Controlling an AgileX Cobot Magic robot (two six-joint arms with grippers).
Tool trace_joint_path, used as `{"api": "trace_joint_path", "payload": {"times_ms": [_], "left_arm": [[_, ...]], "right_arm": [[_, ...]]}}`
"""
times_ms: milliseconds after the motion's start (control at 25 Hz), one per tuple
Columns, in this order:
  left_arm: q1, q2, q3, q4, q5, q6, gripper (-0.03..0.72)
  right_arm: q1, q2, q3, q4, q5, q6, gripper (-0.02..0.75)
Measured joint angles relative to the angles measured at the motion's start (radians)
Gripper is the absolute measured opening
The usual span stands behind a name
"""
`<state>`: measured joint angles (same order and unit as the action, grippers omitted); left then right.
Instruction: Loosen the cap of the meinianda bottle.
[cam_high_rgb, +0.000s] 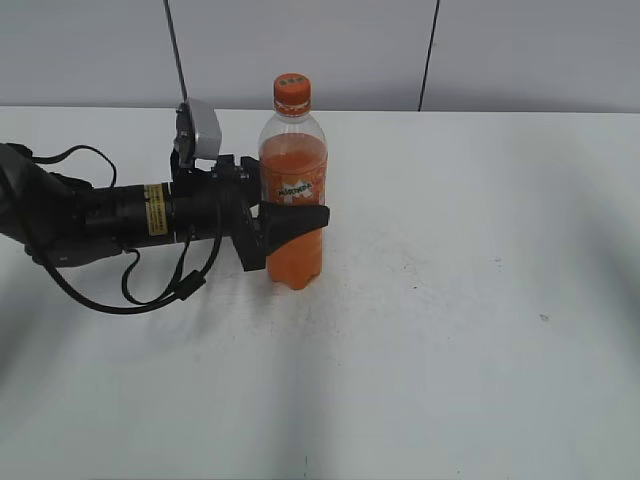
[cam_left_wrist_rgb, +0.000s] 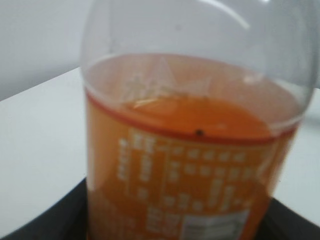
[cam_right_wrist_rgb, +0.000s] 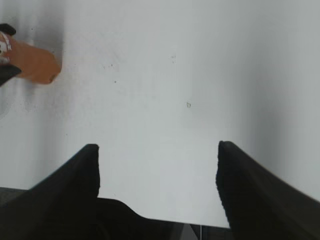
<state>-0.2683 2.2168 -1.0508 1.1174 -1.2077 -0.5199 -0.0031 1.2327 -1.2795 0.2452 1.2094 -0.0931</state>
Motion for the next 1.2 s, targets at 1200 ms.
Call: {"api": "trace_joint_path", "payload": {"times_ms": [1200], "left_arm": [[-0.002, 0.0, 0.0, -0.012, 0.0, -0.003, 0.425]], "right_arm": [[0.573, 0.645, -0.667, -0.069, -0.014, 0.419, 0.544]]}}
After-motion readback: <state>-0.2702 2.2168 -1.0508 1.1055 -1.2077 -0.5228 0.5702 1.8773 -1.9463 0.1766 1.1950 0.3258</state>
